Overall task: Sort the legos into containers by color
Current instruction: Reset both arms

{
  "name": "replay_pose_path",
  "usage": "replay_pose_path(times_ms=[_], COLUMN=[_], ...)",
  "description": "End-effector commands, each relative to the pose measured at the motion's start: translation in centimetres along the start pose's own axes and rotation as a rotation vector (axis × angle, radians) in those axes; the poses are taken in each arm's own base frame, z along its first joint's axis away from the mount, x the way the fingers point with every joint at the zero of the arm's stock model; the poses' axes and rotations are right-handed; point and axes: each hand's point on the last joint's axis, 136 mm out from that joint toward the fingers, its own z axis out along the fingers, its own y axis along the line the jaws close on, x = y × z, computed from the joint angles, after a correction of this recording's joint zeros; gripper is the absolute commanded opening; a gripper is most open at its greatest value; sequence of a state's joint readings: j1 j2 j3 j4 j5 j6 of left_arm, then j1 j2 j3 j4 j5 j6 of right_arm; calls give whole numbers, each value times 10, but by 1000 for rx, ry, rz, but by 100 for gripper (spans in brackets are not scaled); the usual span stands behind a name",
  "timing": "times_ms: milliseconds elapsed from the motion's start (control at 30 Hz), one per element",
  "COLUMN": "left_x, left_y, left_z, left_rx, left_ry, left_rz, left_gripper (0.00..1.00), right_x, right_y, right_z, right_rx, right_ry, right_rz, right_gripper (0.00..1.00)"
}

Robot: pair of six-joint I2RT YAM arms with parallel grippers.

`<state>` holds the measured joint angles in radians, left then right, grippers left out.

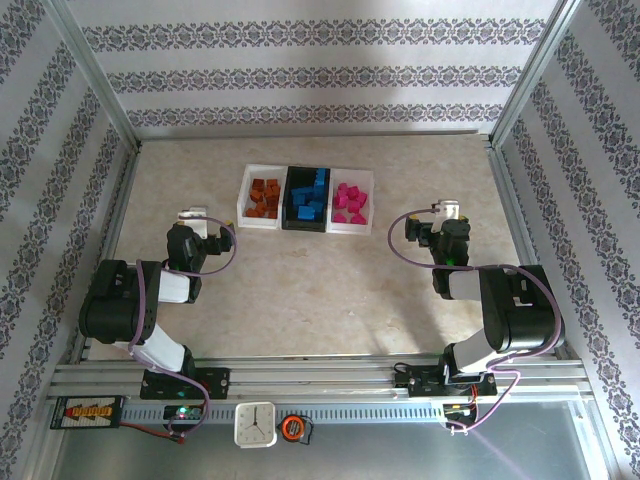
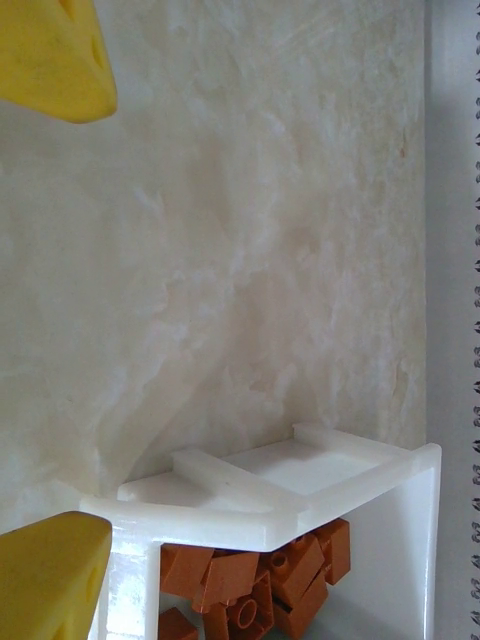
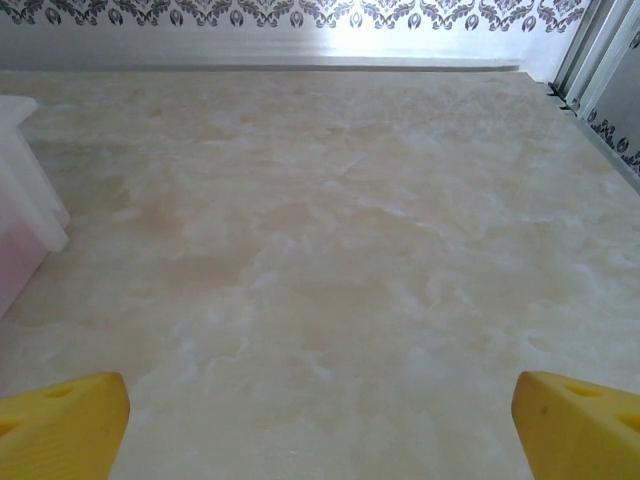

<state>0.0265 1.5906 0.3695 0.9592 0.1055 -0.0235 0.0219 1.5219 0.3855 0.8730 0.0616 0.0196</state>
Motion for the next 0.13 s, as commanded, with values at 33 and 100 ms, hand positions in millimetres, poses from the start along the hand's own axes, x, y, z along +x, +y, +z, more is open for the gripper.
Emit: replay_pose_path(times_ms=[33, 100], left_x=[-5, -5], left_y=[0, 0], left_z=[3, 3], left_rx=[12, 12], left_ry=[-5, -5], left_rz=[22, 21], left_gripper=[100, 100], right_x=[-10, -10], right_y=[2, 2], right_z=[-1, -1], right_rx=[-15, -15], right_ry=[-42, -43], right_rz=[15, 16], right_gripper=[98, 98])
